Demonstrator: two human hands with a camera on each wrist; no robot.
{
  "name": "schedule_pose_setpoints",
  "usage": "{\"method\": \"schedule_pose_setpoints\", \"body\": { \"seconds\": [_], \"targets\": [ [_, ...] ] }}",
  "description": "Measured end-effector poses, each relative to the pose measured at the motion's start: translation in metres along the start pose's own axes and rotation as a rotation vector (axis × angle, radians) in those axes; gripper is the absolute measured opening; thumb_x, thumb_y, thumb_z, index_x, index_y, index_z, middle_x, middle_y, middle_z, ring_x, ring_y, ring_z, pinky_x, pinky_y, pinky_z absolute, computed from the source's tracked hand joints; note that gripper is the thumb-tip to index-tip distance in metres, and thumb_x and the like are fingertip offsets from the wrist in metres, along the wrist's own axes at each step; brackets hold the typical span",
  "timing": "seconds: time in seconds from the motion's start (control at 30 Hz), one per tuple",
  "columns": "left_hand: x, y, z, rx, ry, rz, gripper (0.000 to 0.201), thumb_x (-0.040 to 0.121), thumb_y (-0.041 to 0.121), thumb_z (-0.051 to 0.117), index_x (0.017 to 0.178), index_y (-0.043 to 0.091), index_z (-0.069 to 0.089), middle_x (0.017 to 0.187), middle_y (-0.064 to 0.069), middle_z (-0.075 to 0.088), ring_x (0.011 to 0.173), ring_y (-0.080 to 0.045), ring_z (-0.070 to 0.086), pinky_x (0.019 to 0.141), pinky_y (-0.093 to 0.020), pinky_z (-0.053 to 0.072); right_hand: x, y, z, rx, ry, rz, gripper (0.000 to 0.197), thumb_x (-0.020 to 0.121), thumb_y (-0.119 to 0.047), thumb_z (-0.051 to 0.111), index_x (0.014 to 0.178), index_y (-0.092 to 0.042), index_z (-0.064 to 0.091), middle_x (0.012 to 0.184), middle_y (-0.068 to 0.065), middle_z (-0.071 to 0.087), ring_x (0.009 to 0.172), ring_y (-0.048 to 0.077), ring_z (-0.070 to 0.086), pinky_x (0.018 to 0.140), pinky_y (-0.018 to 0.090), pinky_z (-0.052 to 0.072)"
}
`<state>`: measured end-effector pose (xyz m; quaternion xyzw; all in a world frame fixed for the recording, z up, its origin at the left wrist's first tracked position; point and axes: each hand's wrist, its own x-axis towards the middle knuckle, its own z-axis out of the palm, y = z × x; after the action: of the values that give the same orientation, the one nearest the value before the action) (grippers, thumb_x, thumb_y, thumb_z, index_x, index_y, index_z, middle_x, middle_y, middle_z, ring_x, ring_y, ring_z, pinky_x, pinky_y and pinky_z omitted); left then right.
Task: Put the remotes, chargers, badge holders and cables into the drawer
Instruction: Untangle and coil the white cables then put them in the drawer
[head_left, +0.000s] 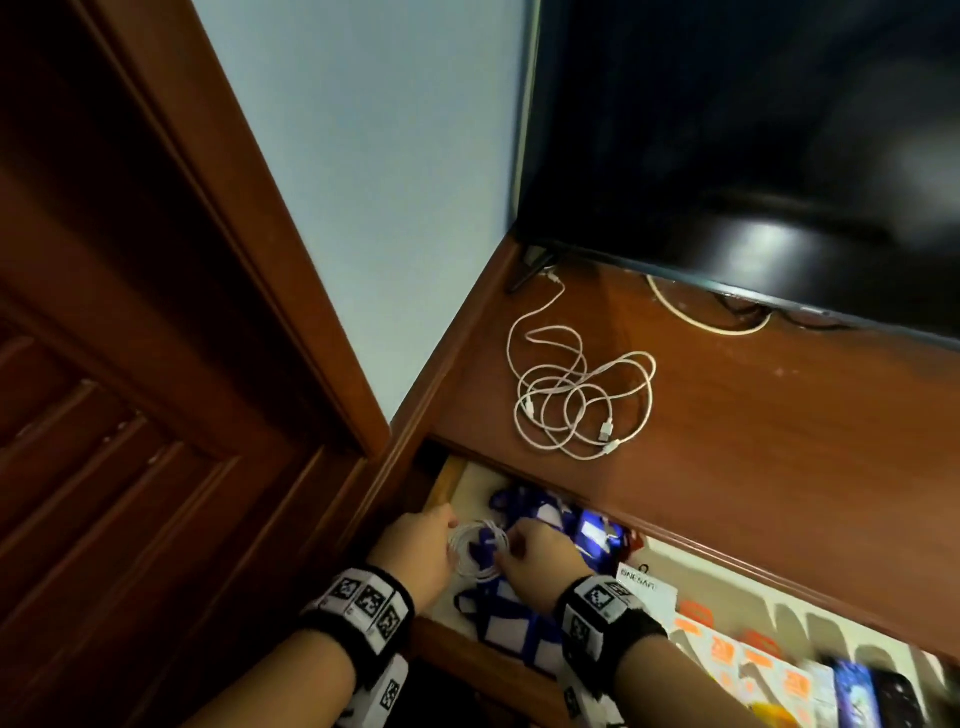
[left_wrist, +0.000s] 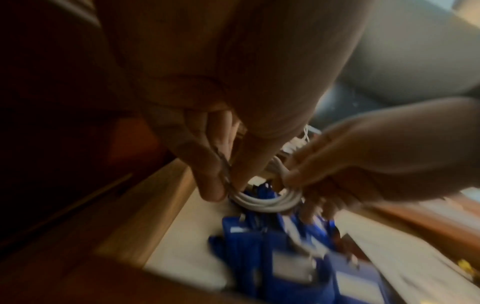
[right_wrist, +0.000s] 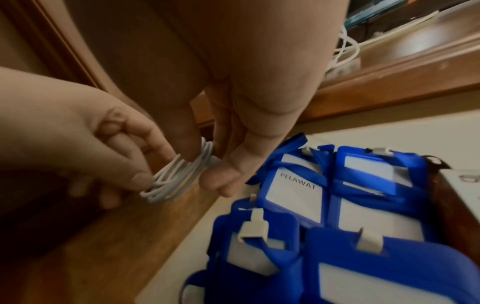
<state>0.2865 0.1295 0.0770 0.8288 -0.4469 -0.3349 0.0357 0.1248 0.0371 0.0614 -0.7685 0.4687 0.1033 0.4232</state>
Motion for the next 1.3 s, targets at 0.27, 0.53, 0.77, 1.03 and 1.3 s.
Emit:
{"method": "schedule_pose_setpoints", "body": {
  "seconds": [0.27,0.53,0.77,1.03,1.3],
  "targets": [
    [-0.005,-0.02,0.024,0.109,-0.097,-0.045,0.021,0.092,0.03,0.068,0.111,0.02,0.066,0.109,-0.005,0.073,0.103,-0.029,0.07,0.09,-0.043,0.059,0.053,-0.009,0.033,-0.279,-0.204,-0.056,0.029,0.104,-0.034,0.05,0.108,-0.012,0.067,0.115,0.011,0.069,0.109,0.032,0.066,0.077,0.032,0.048],
    [-0.008,-0.036,0.0,-0.165,-0.023,0.001,0.013,0.1,0.033,0.064,0.11,0.028,0.071,0.103,0.011,0.072,0.094,-0.009,0.068,0.086,-0.031,0.059,0.074,-0.033,0.06,-0.582,-0.392,-0.172,0.02,0.094,-0.012,0.063,0.112,-0.004,0.067,0.114,0.017,0.069,0.108,0.036,0.067,0.087,0.041,0.057],
    [-0.002,-0.013,-0.023,-0.277,0.191,0.153,0.01,0.101,0.029,0.062,0.101,0.03,0.073,0.085,0.014,0.069,0.072,-0.002,0.064,0.062,-0.016,0.049,0.059,-0.045,0.031,-0.45,-0.152,-0.214,0.033,0.096,-0.02,0.058,0.127,-0.01,0.058,0.123,0.016,0.065,0.111,0.034,0.065,0.09,0.04,0.052],
    [0.031,0.019,-0.042,-0.392,0.318,0.202,0.01,0.098,0.026,0.066,0.107,0.028,0.071,0.085,0.014,0.069,0.076,0.0,0.065,0.074,-0.028,0.057,0.028,-0.024,-0.101,-0.238,0.268,-0.211,0.014,0.094,-0.032,0.058,0.1,-0.025,0.068,0.094,-0.001,0.071,0.088,0.022,0.069,0.079,0.036,0.057],
    [0.059,0.044,-0.046,-0.288,0.21,0.188,0.011,0.097,0.023,0.064,0.102,0.028,0.072,0.091,0.011,0.071,0.086,-0.01,0.068,0.083,-0.033,0.059,0.06,0.004,-0.121,-0.653,0.178,-0.157,0.056,0.095,-0.036,0.064,0.146,-0.044,0.041,0.143,0.002,0.042,0.126,0.03,0.043,0.104,0.045,0.048]
  ]
}}
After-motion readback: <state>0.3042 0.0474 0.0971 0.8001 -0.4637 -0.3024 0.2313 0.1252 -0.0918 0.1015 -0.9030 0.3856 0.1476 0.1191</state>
